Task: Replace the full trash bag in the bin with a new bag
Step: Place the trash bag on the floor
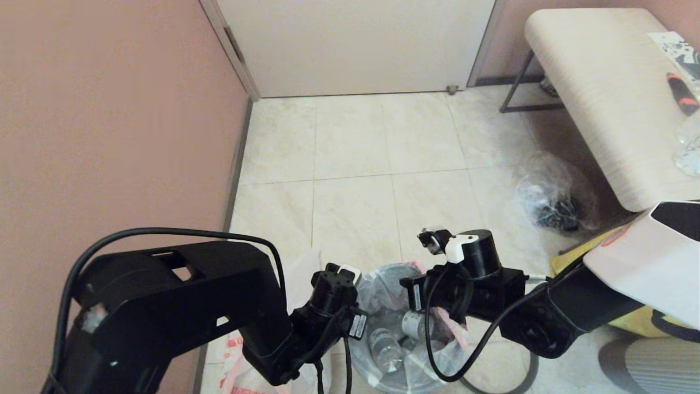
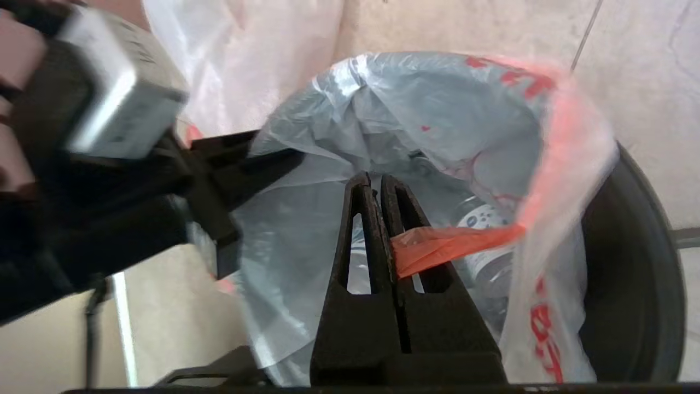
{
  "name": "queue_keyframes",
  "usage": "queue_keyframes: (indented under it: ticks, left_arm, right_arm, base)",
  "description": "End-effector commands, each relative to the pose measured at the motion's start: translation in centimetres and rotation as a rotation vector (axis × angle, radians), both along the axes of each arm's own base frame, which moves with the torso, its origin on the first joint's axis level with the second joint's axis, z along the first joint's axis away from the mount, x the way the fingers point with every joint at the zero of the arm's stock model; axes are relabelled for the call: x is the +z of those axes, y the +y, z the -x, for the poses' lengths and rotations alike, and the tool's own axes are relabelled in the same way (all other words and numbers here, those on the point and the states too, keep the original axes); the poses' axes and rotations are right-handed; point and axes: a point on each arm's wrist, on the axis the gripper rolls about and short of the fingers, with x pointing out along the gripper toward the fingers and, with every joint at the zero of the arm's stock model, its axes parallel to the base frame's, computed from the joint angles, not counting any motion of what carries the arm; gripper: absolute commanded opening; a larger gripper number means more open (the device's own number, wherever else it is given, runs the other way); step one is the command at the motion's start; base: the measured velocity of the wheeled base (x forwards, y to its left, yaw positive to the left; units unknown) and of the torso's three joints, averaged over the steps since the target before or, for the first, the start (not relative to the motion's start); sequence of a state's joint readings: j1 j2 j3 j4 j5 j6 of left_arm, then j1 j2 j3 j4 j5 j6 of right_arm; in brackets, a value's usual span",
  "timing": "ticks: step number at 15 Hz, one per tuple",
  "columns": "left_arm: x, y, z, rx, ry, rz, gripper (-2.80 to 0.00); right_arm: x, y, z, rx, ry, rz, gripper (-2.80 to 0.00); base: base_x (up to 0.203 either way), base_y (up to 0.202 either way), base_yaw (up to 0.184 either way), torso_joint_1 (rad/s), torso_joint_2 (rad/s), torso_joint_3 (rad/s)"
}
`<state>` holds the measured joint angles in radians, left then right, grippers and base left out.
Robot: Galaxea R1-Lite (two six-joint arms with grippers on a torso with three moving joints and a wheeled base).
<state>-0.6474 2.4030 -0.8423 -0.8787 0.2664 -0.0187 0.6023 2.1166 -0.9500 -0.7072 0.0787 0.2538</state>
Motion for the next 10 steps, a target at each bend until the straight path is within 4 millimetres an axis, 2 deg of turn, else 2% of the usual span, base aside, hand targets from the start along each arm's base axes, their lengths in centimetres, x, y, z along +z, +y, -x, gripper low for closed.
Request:
queue_keyframes:
  ticks: [1,5,10]
  left_arm:
    - [-0.2,-0.1,0.1,-0.001,-0.001,0.0,-2.8]
    - [-0.2,-0.2,0.2,-0.004,-0.001,-0.003,-2.8]
    - [-0.1,-0.2,0.1,0.001,-0.006,-0.005,-2.8]
  right_arm:
    - [1.2,0.1,0.4,0.008,-0.025,-0.025,-2.8]
    - [2.8,0.4,1.3,0.031,-0.054,-0.05,-2.8]
    - [5.1,0.9,3.4,0.074,-0.093,-0.082,-2.8]
  base:
    - [0.0,0.0,0.0,0.0,0.0,0.0]
    - [0.0,0.0,0.0,0.0,0.0,0.0]
    - [0.0,0.0,0.0,0.0,0.0,0.0]
